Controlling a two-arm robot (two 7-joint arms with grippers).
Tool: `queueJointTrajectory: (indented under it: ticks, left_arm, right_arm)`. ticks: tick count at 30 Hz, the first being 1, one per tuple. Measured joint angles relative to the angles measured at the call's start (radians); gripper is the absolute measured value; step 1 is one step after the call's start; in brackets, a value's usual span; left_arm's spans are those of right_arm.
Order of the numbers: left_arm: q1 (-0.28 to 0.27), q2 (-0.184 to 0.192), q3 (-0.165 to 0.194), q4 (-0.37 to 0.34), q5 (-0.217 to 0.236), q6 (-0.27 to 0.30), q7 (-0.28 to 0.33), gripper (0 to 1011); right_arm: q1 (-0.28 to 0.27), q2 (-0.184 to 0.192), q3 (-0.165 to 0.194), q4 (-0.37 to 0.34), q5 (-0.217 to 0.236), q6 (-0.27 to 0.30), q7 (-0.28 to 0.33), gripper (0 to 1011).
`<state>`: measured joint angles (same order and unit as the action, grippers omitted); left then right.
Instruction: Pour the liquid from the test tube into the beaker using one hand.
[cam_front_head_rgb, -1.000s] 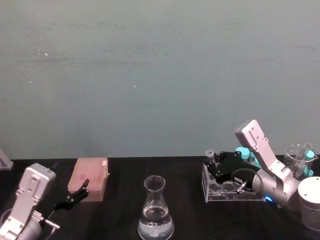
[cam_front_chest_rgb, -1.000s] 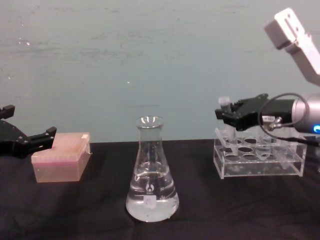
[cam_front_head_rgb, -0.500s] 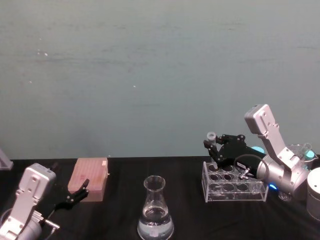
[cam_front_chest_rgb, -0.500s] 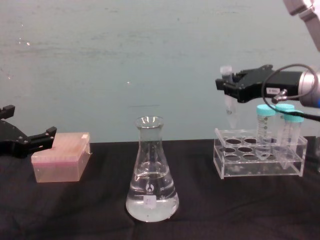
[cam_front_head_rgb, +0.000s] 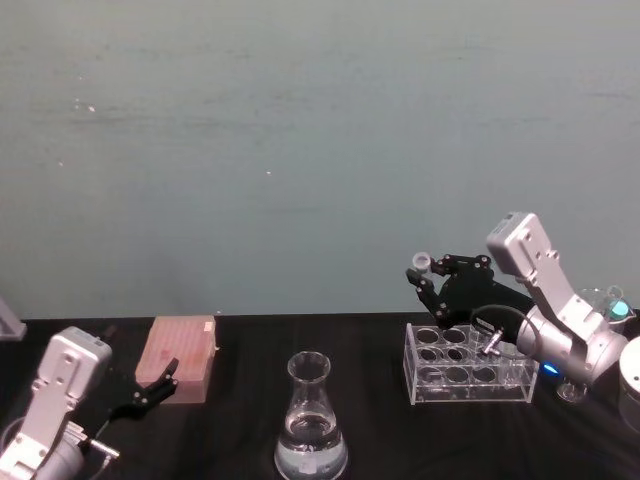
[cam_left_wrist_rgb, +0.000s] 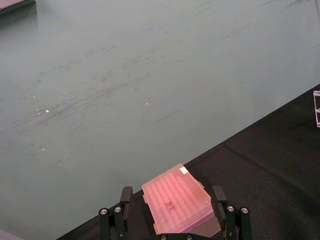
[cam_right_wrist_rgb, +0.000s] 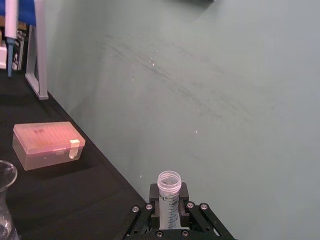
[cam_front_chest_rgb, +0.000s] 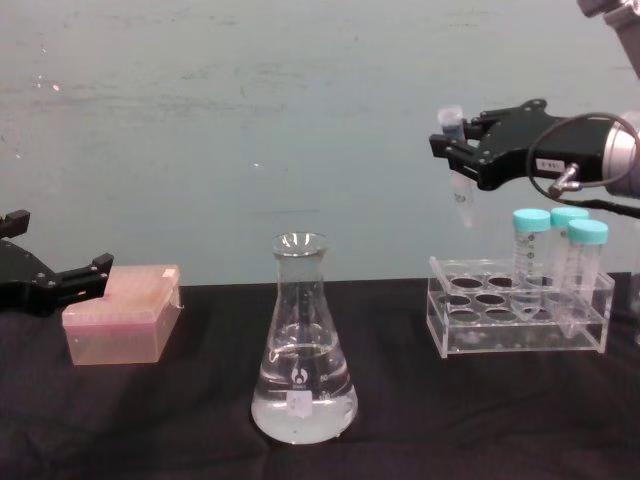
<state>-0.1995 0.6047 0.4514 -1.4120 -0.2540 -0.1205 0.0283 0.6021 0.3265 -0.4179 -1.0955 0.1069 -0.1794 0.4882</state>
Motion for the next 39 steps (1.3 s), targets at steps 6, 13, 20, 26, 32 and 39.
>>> queueJointTrajectory:
  ticks: [6,13,20,26,32,39]
  left_arm:
    - [0.0,0.0,0.0,0.0,0.0,0.0,0.0,1000]
    - [0.0,0.0,0.0,0.0,0.0,0.0,0.0,1000]
    - [0.0,0.0,0.0,0.0,0.0,0.0,0.0,1000]
    - [0.0,0.0,0.0,0.0,0.0,0.0,0.0,1000]
    - [0.0,0.0,0.0,0.0,0.0,0.0,0.0,1000]
    - [0.0,0.0,0.0,0.0,0.0,0.0,0.0,1000]
  right_arm:
    - [-0.01,0.009,-0.03,-0.017,-0.082,-0.074,-0.035,204]
    - [-0.017,0.013,-0.059,-0.041,-0.17,-0.118,-0.063,204]
    - [-0.025,0.012,-0.077,-0.067,-0.218,-0.127,-0.072,204]
    - [-0.029,0.006,-0.09,-0.085,-0.241,-0.123,-0.072,204]
    - [-0.028,-0.003,-0.106,-0.092,-0.273,-0.121,-0.078,204]
    - [-0.025,-0.01,-0.126,-0.1,-0.319,-0.123,-0.1,204]
